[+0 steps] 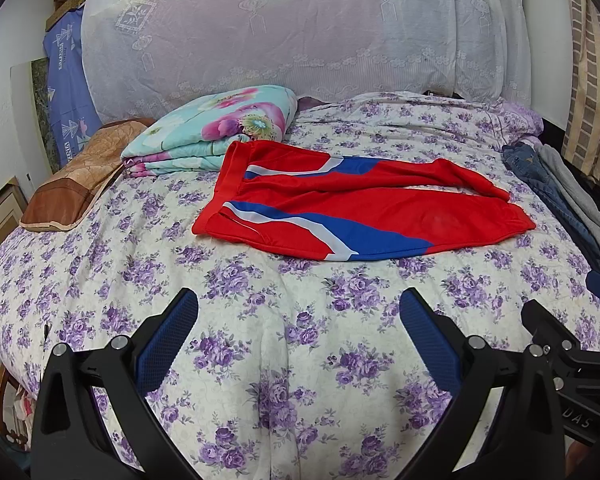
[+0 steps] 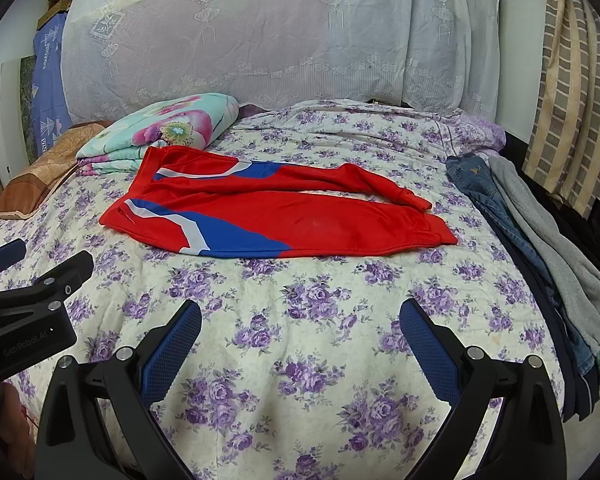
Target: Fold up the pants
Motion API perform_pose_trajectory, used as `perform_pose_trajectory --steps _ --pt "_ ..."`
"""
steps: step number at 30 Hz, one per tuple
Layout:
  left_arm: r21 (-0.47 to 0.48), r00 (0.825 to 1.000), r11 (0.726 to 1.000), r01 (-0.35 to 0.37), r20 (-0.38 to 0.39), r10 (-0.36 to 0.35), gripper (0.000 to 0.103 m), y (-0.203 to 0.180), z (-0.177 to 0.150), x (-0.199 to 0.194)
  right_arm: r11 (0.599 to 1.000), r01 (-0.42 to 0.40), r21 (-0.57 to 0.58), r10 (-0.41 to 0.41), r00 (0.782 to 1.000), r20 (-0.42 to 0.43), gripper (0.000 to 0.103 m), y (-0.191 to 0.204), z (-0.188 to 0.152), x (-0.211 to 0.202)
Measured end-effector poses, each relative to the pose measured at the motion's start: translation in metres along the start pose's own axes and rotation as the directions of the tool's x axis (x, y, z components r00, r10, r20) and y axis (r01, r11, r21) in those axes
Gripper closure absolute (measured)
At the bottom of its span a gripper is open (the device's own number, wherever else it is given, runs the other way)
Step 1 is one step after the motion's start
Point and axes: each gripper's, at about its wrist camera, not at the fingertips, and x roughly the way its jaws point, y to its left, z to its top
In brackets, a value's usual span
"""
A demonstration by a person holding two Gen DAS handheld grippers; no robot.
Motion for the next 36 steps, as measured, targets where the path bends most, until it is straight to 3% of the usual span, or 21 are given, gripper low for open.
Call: perform_pose_trajectory --steps 6,14,21,24,26,33,34,36 --pt "0.006 1.000 1.000 -0.005 -0.007 0.005 0.005 -0.001 -0.004 0.002 1.000 -0.001 0.001 0.001 1.000 -0.003 0.003 0.004 -0.001 0.002" --pt "0.037 0.996 0.999 -0.001 -0.086 0.004 0.005 -0.021 -0.010 0.027 0.999 -0.010 0.032 0.012 0.999 -0.047 0.003 -0.008 -0.007 0.021" --pt "-0.046 0.985 0.998 0.049 -0.163 -0.056 0.005 -0.006 0.026 0.082 0.998 -0.015 0.053 0.019 0.997 -0.077 0.003 -0.016 -0.008 0.031" --pt "-0.156 0.960 0.984 0.087 -0.250 -0.125 0.005 0.021 0.044 0.128 0.998 -0.010 0.059 0.015 0.997 -0.080 0.003 -0.021 -0.008 0.034" --pt "-0.268 0.931 0.956 0.115 -0.306 -0.197 0.005 0.045 0.047 0.161 0.997 0.001 0.071 0.005 0.997 -0.083 0.003 -0.025 -0.009 0.037" --pt "-0.497 0.880 0.860 0.114 -0.351 -0.320 0.007 0.091 0.047 0.225 0.989 0.007 0.147 0.010 0.993 -0.118 0.003 -0.052 -0.009 0.056" --pt "-0.522 0.871 0.847 0.101 -0.365 -0.329 0.010 0.094 0.047 0.235 0.988 0.007 0.151 0.012 0.992 -0.126 0.003 -0.054 -0.009 0.059" --pt "-0.552 0.851 0.830 0.082 -0.395 -0.347 0.034 0.096 0.047 0.257 0.988 0.016 0.157 0.005 0.991 -0.135 0.003 -0.059 -0.008 0.064"
